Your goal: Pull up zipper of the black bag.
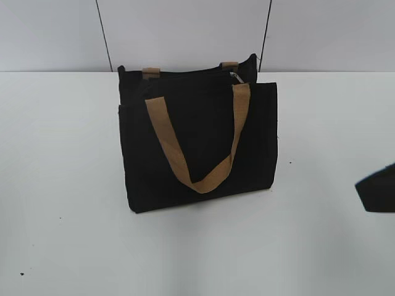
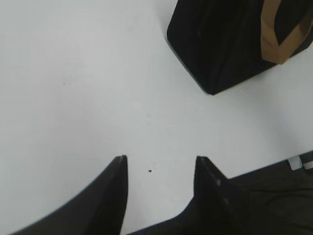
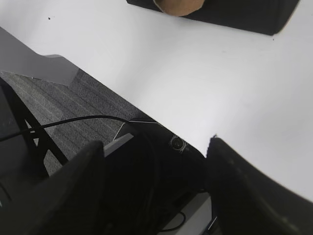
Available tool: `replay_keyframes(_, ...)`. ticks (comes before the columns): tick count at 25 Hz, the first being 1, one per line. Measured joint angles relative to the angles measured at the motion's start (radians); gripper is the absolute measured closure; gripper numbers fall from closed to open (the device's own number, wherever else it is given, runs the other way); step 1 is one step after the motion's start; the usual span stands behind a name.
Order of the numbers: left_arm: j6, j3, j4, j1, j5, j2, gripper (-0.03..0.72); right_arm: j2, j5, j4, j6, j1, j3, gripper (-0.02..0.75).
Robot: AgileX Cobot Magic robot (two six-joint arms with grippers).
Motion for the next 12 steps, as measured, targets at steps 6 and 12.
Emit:
replay_keyframes(6,0.039,0.0,-0.018,0.0,0.143,-0.152,0.342,-0.327,-0.003,-0.061,0.135,0.0,0.141,0.243)
replay_keyframes(12,0.067,0.0,-0.06,0.0,0.16,-0.311,0.342,-0.618,0.048,-0.268,0.286,0.0,0.192,0.243)
